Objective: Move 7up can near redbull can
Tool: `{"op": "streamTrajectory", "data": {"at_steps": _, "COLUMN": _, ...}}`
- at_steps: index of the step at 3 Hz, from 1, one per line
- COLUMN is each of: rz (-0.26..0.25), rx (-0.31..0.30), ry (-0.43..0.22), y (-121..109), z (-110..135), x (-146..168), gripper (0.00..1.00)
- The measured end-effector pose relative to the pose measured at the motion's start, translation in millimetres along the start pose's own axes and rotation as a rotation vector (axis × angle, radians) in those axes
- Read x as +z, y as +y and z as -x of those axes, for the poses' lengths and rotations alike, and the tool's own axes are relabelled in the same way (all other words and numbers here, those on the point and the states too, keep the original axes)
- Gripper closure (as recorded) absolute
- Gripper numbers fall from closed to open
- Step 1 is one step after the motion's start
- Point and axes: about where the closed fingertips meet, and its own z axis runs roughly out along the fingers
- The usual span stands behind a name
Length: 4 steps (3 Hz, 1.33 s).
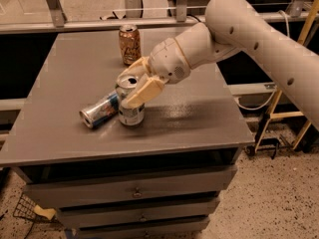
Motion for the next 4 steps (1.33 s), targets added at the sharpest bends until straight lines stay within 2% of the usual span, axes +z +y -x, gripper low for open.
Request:
{"op": "streamTrajectory", "data": {"at_steps": 2, "rz": 0.007, "rx": -0.002, "ry": -0.001, "y": 0.5, "z": 1.5, "x": 3.9, "gripper": 0.30}}
{"op": "streamTrajectory", "data": {"at_steps": 3, "rz": 0.011, "rx": -0.003, "ry": 0.001, "y": 1.0, "z": 1.8, "x": 5.0, "gripper": 0.01}}
{"op": "streamTrajectory", "data": {"at_steps": 4, "rz": 0.010, "rx": -0.003, "ry": 0.004, "y": 1.3, "z": 1.1, "x": 3.6, "gripper": 0.00}}
